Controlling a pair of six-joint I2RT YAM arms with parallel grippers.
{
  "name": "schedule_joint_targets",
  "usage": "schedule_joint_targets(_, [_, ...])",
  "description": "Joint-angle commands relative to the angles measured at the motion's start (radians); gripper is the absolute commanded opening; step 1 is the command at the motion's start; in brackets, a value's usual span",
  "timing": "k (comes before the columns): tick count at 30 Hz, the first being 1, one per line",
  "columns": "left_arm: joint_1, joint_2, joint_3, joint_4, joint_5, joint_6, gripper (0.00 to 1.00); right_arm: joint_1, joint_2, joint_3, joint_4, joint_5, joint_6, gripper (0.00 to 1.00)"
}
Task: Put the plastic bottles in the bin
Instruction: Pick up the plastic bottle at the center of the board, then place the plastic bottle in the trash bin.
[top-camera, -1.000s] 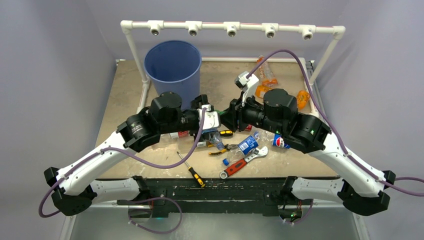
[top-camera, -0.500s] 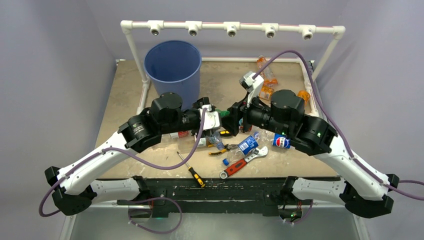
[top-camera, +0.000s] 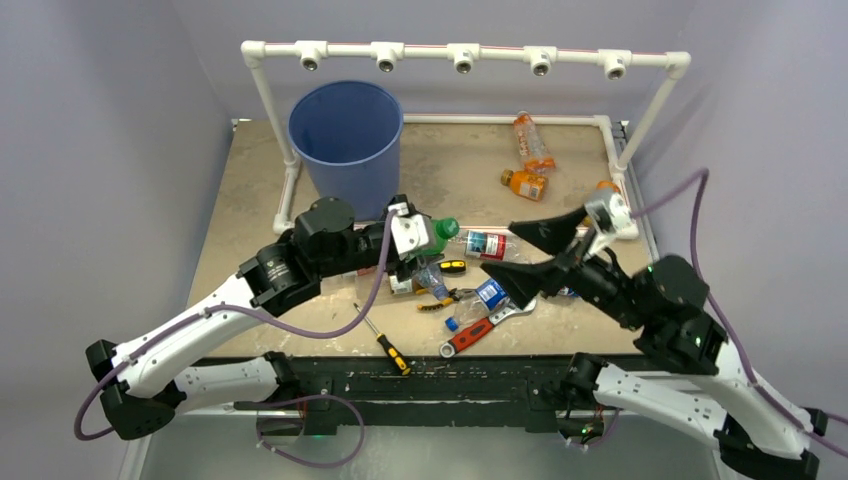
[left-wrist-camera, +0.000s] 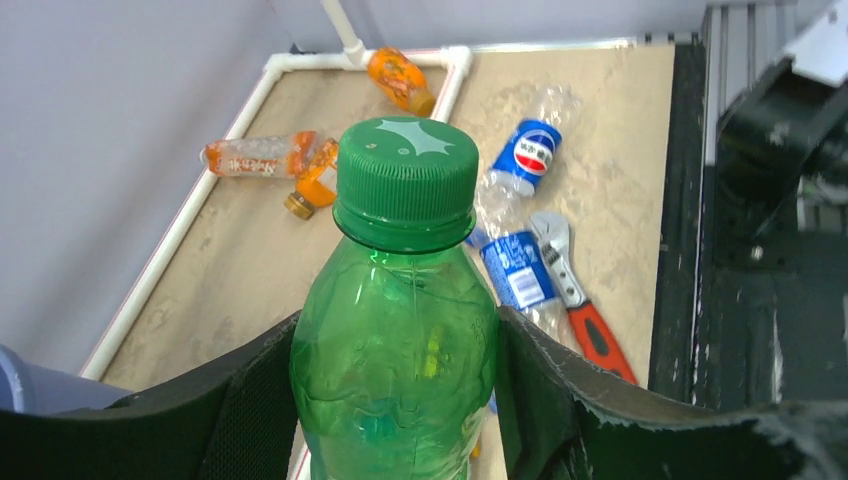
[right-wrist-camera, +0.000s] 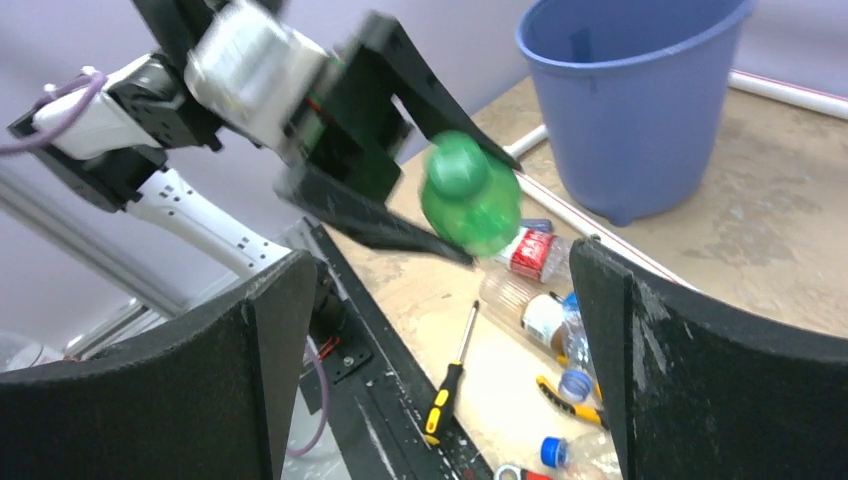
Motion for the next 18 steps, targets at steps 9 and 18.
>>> schedule_joint_targets(9, [0.216,-0.055,-0.073,0.569,-0.030,-0.582,0.00,0.002,-0.442,-0.499,0.385,0.230,0.103,0.98])
schedule_joint_targets(18, [0.296,0.039,0.124,0.543,-0.572,-0.525,0.00,0.003,-0.595,-0.640,0.358,0.219,0.177,0.99])
